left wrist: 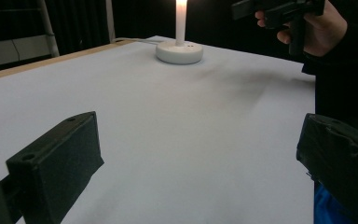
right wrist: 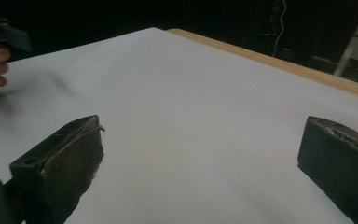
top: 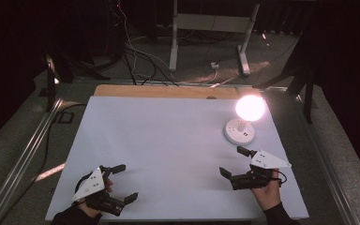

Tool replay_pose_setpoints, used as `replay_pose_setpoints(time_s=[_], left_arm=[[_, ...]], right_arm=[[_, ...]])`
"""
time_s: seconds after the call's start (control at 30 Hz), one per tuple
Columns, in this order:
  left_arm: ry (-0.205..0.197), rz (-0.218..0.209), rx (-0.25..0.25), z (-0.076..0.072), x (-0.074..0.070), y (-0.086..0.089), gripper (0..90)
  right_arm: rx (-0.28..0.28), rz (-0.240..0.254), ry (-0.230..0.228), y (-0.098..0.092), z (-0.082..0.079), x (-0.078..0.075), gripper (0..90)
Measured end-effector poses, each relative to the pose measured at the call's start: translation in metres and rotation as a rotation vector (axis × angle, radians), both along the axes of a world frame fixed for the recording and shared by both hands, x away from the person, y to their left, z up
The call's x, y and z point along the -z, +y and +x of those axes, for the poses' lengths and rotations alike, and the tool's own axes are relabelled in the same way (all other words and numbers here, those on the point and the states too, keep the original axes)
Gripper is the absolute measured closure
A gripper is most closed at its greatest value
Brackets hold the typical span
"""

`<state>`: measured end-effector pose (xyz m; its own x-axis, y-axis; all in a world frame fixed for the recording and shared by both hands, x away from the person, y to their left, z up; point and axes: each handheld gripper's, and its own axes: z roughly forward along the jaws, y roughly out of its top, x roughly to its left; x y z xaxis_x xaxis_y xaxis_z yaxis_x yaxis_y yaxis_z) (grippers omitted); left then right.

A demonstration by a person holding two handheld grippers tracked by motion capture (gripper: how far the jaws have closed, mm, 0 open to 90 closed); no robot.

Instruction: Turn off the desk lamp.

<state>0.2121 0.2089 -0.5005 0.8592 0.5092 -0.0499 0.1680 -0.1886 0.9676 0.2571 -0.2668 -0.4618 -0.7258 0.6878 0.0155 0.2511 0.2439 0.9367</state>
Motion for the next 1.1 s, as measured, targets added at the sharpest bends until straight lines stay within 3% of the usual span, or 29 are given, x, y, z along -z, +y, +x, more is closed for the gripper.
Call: replay_pose_setpoints(time_s=[0.27,0.47,0.73,1.1], left_arm=[[-0.002,-0.002,-0.004,0.000,0.000,0.001,0.5],[-0.001,-0.004,-0.006,0.000,0.000,0.002,0.5],[-0.002,0.000,-0.008,0.000,0.000,0.001,0.5],[-0.004,-0.004,-0.013,0.000,-0.001,0.002,0.5]], right_arm=[[0.030,-0.001,-0.001,-0.003,0.008,-0.002,0.0],[0.062,-0.049,0.004,-0.002,0.016,-0.001,0.0],[0.099,-0.048,0.014,-0.006,0.024,0.000,0.0],[0.223,-0.087,0.056,-0.015,0.044,0.007,0.0]])
